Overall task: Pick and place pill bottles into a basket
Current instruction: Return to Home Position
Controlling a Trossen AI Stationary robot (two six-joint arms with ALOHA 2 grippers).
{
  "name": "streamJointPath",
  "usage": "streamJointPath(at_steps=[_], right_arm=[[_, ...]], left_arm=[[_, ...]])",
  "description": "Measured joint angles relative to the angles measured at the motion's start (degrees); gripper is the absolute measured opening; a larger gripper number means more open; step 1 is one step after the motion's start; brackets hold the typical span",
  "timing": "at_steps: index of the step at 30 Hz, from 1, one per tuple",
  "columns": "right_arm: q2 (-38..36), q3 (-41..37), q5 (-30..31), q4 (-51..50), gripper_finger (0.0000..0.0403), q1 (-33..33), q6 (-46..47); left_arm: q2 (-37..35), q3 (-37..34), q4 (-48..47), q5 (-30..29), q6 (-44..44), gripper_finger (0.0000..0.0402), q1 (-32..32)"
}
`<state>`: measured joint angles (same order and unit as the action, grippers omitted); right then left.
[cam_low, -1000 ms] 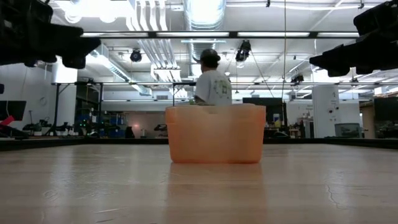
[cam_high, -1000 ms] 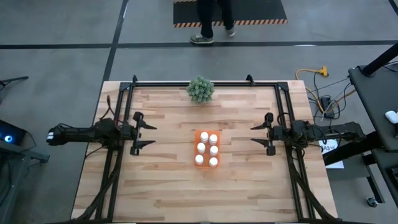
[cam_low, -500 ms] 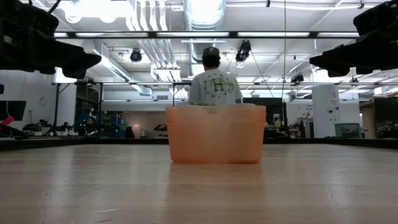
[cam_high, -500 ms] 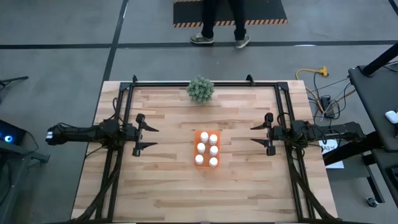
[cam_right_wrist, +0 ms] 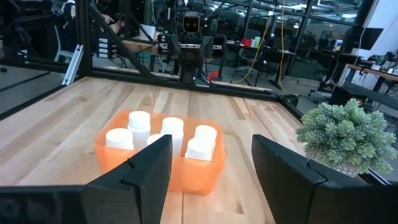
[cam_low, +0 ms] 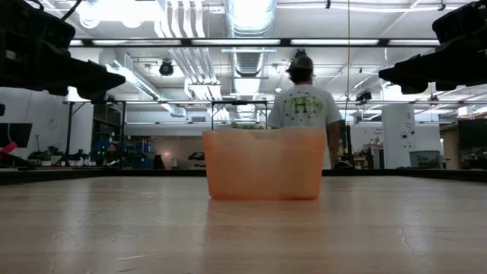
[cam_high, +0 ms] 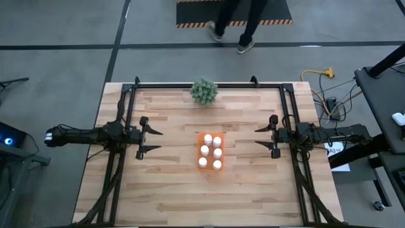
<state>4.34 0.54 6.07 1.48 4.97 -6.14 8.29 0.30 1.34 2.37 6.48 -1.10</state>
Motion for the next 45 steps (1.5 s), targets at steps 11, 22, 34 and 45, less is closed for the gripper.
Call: streamJointPath(at_steps=[11, 22, 34, 45], right_arm=[[0.0, 0.0, 0.0, 0.0, 0.0210, 0.0, 0.1], [0.0, 0.0, 0.0, 0.0, 0.0210, 0.0, 0.0], [0.0, 0.0, 0.0, 0.0, 0.0210, 0.0, 0.0], [0.0, 0.0, 0.0, 0.0, 0.0210, 0.0, 0.0]], left_arm=[[1.1, 0.0, 0.0, 0.0, 0.0, 0.0245, 0.0], [1.0, 0.0, 0.0, 0.0, 0.0, 0.0245, 0.0], [1.1, 0.0, 0.0, 0.0, 0.0, 0.0245, 0.0], [1.0, 0.0, 0.0, 0.0, 0.0, 0.0245, 0.0]])
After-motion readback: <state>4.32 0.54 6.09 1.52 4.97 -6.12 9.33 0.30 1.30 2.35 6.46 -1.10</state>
